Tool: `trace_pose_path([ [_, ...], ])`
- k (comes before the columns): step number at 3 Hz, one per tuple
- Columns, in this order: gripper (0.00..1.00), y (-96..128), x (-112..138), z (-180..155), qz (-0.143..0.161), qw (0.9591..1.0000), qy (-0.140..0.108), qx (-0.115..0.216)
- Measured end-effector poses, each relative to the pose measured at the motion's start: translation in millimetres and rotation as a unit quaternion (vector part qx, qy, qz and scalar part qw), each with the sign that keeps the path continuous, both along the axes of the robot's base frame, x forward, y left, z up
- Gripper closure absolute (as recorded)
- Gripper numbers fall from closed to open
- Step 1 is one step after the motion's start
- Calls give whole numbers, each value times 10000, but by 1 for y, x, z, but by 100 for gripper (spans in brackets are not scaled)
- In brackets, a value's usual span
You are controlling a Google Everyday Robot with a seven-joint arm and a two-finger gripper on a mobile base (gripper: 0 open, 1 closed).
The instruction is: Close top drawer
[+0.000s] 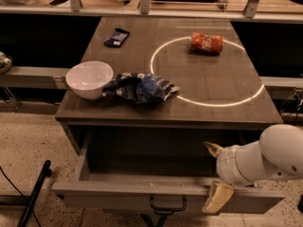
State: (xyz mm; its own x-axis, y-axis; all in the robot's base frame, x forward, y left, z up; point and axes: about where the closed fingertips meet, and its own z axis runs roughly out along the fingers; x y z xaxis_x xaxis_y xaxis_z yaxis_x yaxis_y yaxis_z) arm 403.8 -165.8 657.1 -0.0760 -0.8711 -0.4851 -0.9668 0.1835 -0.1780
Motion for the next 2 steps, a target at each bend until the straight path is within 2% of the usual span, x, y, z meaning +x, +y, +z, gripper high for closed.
trace_pose_path([
  [1,14,0,0,5,0,10000,0,0],
  [2,37,0,0,6,0,10000,0,0],
])
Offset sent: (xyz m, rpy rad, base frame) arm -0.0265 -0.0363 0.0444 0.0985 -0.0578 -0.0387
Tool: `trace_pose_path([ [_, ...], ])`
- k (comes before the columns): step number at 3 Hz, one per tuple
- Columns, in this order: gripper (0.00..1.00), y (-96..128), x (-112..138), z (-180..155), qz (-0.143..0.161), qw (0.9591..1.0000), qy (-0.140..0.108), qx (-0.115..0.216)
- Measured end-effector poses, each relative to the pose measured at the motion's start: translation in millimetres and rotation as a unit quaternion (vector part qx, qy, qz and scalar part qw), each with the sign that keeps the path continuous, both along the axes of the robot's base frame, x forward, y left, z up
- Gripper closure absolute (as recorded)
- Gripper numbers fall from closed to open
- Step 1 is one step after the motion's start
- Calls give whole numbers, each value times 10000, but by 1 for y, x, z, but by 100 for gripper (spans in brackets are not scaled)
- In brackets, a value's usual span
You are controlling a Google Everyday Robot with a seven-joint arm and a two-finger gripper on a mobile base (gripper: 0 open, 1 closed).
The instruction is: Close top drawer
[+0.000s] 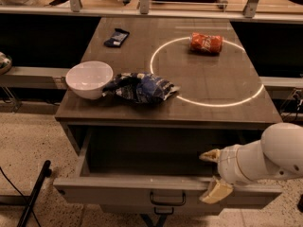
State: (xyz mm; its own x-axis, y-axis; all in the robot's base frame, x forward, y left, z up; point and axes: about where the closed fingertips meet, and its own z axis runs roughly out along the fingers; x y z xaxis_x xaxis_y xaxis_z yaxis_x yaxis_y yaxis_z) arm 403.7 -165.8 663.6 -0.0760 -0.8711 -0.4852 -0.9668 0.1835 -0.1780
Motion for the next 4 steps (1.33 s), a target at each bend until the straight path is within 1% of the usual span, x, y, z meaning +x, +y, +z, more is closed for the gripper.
trace_pose_path([
  [1,40,-1,-2,9,4,10000,-24,11],
  [2,17,-17,-26,57,37,9995,-295,128],
  [3,0,-26,-39,91,98,9985,-498,222],
  [4,13,-35,-55,106,72,9984,-510,236],
])
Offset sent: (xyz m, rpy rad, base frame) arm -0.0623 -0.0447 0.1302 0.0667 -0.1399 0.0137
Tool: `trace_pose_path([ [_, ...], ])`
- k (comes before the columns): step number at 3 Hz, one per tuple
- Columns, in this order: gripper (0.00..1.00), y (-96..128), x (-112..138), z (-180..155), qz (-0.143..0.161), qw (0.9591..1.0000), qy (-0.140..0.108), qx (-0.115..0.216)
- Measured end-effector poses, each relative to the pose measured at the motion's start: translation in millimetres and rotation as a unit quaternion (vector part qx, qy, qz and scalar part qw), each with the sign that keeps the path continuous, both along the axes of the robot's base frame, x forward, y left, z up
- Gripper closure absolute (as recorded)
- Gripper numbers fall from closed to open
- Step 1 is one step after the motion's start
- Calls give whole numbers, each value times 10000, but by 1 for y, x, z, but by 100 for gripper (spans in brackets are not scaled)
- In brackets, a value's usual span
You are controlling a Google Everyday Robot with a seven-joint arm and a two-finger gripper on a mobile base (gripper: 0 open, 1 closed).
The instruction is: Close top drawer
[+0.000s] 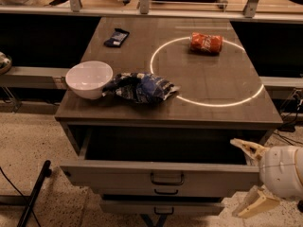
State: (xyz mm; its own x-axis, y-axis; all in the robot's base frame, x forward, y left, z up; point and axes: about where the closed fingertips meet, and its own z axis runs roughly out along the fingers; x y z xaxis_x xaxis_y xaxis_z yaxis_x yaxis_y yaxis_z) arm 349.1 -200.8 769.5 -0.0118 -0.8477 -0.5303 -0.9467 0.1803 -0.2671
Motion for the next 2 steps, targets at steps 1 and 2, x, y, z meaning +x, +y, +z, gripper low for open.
trace_pose_path([
  [1,38,-1,-9,-14,-56,9999,125,40],
  [2,60,-2,-14,-23,-98,9998,190,60],
])
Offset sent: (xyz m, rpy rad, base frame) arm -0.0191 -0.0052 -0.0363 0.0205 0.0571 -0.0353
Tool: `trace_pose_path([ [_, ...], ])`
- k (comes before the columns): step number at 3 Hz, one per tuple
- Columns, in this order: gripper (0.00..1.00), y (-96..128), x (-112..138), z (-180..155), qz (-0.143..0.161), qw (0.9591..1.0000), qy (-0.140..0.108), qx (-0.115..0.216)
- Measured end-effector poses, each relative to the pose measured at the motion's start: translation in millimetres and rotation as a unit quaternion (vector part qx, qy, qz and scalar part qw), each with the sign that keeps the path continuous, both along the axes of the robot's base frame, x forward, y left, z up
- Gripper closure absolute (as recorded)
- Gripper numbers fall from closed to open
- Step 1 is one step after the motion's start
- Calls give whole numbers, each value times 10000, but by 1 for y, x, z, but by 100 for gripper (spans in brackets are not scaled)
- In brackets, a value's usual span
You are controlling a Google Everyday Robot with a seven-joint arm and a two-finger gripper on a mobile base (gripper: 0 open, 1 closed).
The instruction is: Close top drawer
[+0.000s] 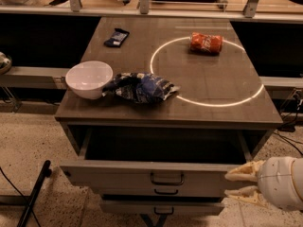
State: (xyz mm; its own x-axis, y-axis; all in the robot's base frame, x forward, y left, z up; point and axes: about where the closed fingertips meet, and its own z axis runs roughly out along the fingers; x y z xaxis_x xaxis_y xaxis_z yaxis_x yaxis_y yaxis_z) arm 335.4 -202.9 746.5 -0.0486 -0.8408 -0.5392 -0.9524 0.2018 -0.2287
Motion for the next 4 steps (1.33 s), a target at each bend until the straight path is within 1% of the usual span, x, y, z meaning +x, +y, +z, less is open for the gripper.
trace_pose_path([
  [1,83,-1,-3,-5,-26,10000,38,11],
  [2,100,0,-3,-5,-21,10000,37,5],
  [3,100,0,-3,-6,-17,10000,37,0],
  [4,100,6,-8,-17,186,9998,-58,45],
])
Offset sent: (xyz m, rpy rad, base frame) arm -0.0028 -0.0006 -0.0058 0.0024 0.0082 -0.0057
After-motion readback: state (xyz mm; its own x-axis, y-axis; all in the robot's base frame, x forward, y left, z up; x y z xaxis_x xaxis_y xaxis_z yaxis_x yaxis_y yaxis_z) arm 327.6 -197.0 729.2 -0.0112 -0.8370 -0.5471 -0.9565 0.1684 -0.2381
